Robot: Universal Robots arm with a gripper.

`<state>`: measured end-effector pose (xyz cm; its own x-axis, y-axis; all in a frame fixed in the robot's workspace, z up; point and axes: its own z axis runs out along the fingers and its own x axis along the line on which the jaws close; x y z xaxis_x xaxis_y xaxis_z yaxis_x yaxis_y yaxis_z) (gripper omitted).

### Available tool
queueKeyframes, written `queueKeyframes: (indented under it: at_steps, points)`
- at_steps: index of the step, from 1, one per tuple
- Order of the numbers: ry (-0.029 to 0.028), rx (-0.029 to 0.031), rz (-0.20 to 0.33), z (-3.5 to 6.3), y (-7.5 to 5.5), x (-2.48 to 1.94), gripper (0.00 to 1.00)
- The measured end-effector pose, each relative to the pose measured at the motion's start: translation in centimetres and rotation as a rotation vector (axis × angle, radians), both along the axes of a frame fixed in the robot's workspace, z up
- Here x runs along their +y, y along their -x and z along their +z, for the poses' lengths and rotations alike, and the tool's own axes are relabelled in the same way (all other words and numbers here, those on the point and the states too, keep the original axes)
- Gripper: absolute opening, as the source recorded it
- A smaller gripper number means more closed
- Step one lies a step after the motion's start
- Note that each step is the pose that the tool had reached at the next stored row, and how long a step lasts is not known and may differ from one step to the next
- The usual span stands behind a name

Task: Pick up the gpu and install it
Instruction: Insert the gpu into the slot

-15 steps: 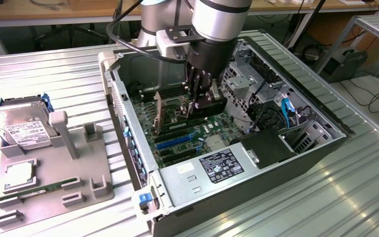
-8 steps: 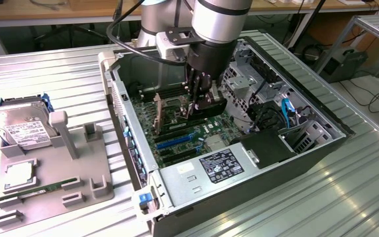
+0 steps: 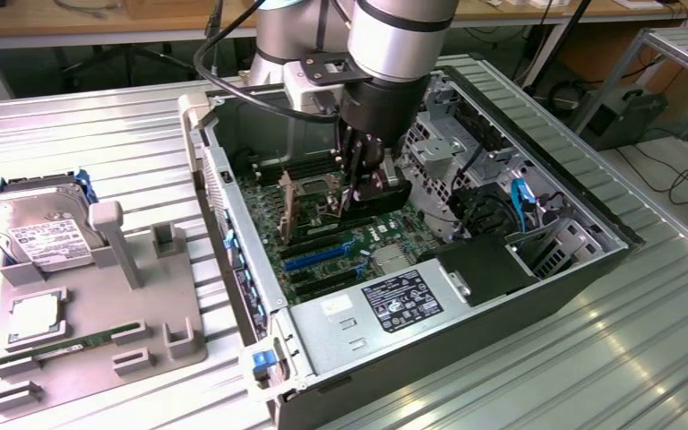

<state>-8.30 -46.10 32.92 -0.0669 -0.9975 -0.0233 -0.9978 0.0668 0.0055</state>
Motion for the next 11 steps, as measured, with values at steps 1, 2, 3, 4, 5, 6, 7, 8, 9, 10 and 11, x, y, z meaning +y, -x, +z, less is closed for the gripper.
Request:
queueKeyframes:
  at_steps: [1, 2, 3, 4, 5, 6, 7, 8, 9, 10, 11]
  points:
    - [0.0000, 0.0000, 0.000, -0.02, 0.00, 0.00, 0.27]
    - [0.0000, 0.0000, 0.000, -0.04, 0.00, 0.00, 0.27]
    - [0.0000, 0.0000, 0.000, -0.06, 0.00, -0.01, 0.27]
    - [0.0000, 0.0000, 0.000, -0.08, 0.00, -0.01, 0.27]
    - [0.0000, 0.0000, 0.000, -0.10, 0.00, -0.02, 0.27]
    - [0.0000, 0.0000, 0.000, -0.13, 0.01, -0.02, 0.27]
    - [-0.0001, 0.0000, 0.000, -0.15, 0.01, -0.03, 0.27]
    - [0.0000, 0.0000, 0.000, -0.16, 0.02, -0.04, 0.27]
    - [0.0000, 0.0000, 0.000, -0.18, 0.02, -0.05, 0.27]
    - [0.0001, 0.0000, 0.000, -0.20, 0.03, -0.06, 0.27]
    - [0.0000, 0.0000, 0.000, -0.22, 0.03, -0.07, 0.27]
